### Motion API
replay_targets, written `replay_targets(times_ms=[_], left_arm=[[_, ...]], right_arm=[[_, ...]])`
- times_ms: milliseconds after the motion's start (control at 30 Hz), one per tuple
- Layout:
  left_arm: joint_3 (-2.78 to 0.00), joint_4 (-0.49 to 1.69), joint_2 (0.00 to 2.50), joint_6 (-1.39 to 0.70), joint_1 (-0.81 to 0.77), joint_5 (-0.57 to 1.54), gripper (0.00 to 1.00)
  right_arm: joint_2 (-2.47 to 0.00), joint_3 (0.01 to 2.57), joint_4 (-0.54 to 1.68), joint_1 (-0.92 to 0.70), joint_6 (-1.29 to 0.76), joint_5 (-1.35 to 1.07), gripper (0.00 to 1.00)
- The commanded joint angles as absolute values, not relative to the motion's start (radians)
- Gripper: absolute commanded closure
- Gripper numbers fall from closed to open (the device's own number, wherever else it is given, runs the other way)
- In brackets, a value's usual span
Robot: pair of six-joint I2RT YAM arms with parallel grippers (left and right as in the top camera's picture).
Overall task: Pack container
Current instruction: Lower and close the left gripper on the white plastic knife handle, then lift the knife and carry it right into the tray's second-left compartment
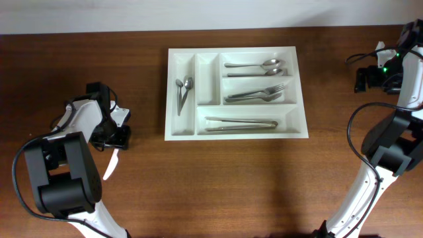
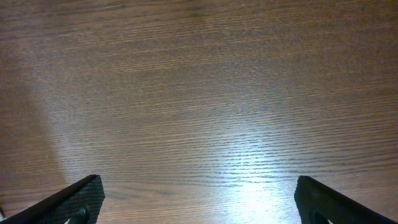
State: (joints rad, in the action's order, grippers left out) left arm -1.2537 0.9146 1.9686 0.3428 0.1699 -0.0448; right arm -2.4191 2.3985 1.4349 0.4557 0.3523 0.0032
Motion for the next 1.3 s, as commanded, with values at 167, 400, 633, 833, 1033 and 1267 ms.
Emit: replay_targets(times_ms=[167,400,633,833,1033,1267], left_arm=[[-1.244,0.897,1.999,0.346,0.173,-0.038,0.73],[-1.244,0.889,1.999,0.346,0.173,-0.038,0.89],[-1.255,0.891,1.999,0.335,0.173,-0.038,0.98],[-1.367,0.954,1.999,0.278,0.17,-0.036,0.98],[-1.573,1.056,1.999,0.174,0.15,-0.007,0.98],[-1.816,1.063,1.999,0.029,0.052,0.17,0.98]], right_arm=[[-2.398,2.394,1.434,0.452,0.362,0.008,0.01],[-2.398,2.394,1.434,0.452,0.362,0.008,0.01],[-2.398,2.394,1.434,0.452,0.362,0.009,0.01],[-2.398,2.394,1.434,0.452,0.362,0.008,0.01],[-2.398,2.394,1.434,0.452,0.362,0.008,0.01],[-2.398,2.394,1.434,0.452,0.362,0.008,0.01]])
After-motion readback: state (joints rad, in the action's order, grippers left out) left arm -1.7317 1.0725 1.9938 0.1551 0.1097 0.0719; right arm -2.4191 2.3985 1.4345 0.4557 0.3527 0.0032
